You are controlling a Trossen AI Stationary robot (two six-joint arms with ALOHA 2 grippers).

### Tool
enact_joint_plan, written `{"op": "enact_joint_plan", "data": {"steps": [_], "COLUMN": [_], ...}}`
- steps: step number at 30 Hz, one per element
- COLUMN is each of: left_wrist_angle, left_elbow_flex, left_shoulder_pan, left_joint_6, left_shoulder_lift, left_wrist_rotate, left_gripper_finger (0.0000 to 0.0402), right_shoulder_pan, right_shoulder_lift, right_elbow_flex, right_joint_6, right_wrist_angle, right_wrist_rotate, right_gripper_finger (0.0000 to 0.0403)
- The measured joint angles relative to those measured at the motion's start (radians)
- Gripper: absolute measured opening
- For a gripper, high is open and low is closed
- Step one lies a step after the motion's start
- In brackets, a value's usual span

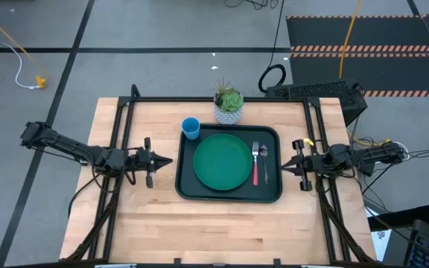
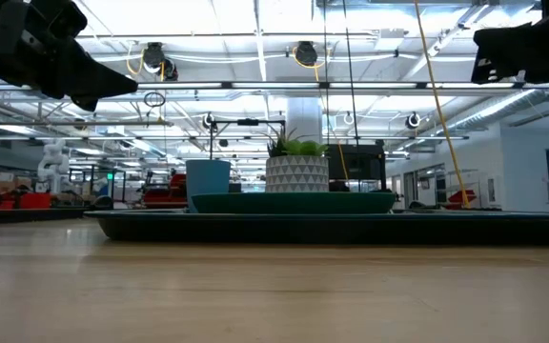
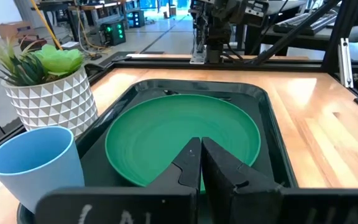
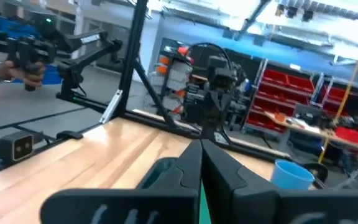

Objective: Pick and place plate/cup/fork/spoon on tray
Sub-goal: Return to Home Position

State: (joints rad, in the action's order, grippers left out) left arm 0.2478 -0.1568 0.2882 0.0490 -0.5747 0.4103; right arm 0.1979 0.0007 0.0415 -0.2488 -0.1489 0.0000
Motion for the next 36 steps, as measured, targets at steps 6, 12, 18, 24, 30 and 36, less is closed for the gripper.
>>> {"op": "enact_joint_plan", "data": {"steps": [6, 12, 18, 24, 30, 36], "left_wrist_angle": [-0.001, -0.001, -0.001, -0.001, -0.001, -0.001], "left_elbow_flex": [0.0, 0.0, 0.0, 0.0, 0.0, 0.0], "left_shoulder_pan": [0.0, 0.0, 0.0, 0.0, 0.0, 0.0], "left_joint_6": [0.006, 0.01, 0.009, 0.013, 0.013, -0.002], "left_shoulder_lift": [0.0, 0.0, 0.0, 0.0, 0.0, 0.0], "left_wrist_rotate": [0.0, 0.0, 0.0, 0.0, 0.0, 0.01], "left_gripper_finger": [0.0017, 0.0017, 0.0017, 0.0017, 0.0017, 0.0017], "right_shoulder_pan": [-0.02, -0.065, -0.12, -0.153, -0.16, -0.16], "right_shoulder_lift": [0.001, 0.001, 0.001, 0.005, 0.004, 0.004], "right_elbow_flex": [0.0, 0.0, -0.014, -0.027, -0.027, -0.027], "right_joint_6": [0.008, 0.025, 0.055, 0.072, 0.088, 0.079], "right_wrist_angle": [0.065, 0.068, 0.067, 0.109, 0.121, 0.125], "right_wrist_rotate": [-0.001, 0.001, 0.0, 0.0, -0.003, -0.001], "right_gripper_finger": [0.0, 0.0, 0.0, 0.0, 0.0, 0.0]}}
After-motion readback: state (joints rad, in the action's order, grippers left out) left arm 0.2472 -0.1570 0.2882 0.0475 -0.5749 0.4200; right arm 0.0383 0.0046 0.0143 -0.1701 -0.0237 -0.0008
